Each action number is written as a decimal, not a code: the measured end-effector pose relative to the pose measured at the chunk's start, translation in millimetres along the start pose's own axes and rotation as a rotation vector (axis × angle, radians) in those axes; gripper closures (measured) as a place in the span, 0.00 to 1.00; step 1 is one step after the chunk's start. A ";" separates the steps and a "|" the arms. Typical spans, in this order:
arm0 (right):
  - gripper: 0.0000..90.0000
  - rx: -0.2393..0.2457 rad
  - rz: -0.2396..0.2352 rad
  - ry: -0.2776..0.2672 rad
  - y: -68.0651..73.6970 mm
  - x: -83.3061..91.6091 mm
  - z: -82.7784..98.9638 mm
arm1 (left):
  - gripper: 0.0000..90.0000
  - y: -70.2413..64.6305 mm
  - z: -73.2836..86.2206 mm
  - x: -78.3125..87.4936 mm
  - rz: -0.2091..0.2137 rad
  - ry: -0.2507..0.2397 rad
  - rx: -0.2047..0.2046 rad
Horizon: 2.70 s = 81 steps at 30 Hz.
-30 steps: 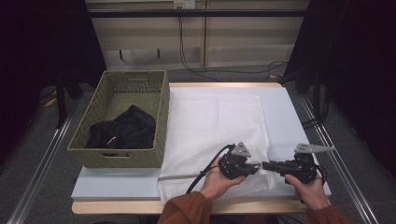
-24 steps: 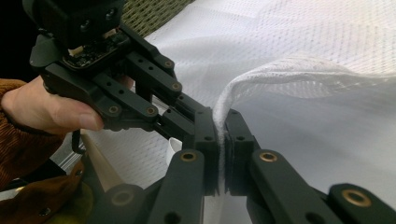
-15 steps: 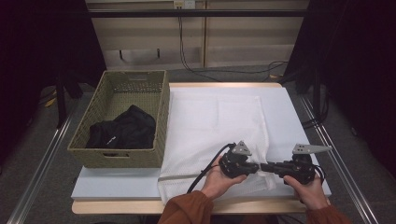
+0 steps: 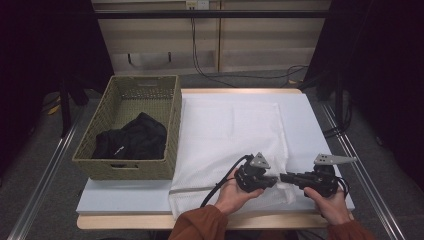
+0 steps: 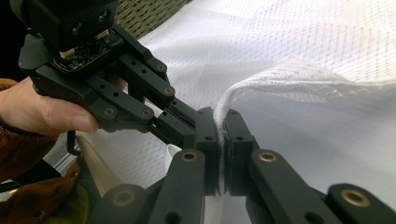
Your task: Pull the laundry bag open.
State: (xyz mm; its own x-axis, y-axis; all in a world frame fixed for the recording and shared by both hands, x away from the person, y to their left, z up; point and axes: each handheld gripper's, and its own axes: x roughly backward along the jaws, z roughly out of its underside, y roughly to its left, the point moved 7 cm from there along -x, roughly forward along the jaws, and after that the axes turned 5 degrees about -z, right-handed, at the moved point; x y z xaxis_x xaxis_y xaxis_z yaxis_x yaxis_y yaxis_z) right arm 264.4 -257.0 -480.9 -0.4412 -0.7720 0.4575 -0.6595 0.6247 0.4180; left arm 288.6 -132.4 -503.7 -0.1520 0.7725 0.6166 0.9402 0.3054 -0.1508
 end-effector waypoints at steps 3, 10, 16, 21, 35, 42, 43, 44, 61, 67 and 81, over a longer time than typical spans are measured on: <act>0.97 -0.003 0.000 0.000 -1.3 1.4 0.1 | 0.96 0.7 0.6 1.2 0.006 0.004 0.008; 0.97 -0.013 0.006 -0.005 -3.3 3.3 1.2 | 0.96 1.7 3.1 0.5 0.001 0.009 0.007; 0.97 -0.017 0.006 -0.014 -3.4 5.4 0.8 | 0.96 2.0 4.1 1.8 0.000 0.004 0.013; 0.97 -0.009 0.011 -0.014 -3.6 6.2 1.3 | 0.96 2.6 5.2 4.5 -0.002 0.021 0.003; 0.97 -0.007 0.015 -0.019 -2.7 6.6 1.5 | 0.96 5.1 11.1 7.8 -0.018 0.032 -0.002; 0.97 -0.005 0.011 -0.020 -2.3 6.5 1.7 | 0.96 3.6 12.3 11.8 -0.020 0.041 -0.006; 0.97 -0.008 0.009 -0.022 -2.0 6.8 1.6 | 0.96 2.9 11.7 12.3 -0.021 0.028 0.002; 0.97 -0.006 0.006 -0.021 -1.9 6.8 1.4 | 0.96 3.5 11.7 12.8 -0.019 0.023 0.004; 0.97 0.004 0.013 -0.031 -2.0 9.2 -1.1 | 0.96 9.2 18.7 20.2 -0.045 0.072 -0.011; 0.97 0.017 0.029 -0.042 -3.3 13.8 -4.5 | 0.96 9.8 17.4 21.0 -0.037 0.038 -0.006; 0.97 0.015 0.017 -0.042 -2.5 12.0 -4.5 | 0.96 19.1 27.4 30.5 -0.060 0.094 -0.011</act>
State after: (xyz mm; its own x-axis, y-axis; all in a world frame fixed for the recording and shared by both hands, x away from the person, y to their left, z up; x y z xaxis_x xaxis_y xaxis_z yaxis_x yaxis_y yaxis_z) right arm 263.5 -267.3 -473.0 -0.4772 -0.7660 0.4308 -0.6606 0.6360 0.3990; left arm 293.6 -87.8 -509.0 -0.1797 0.6972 0.6940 0.9336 0.3433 -0.1031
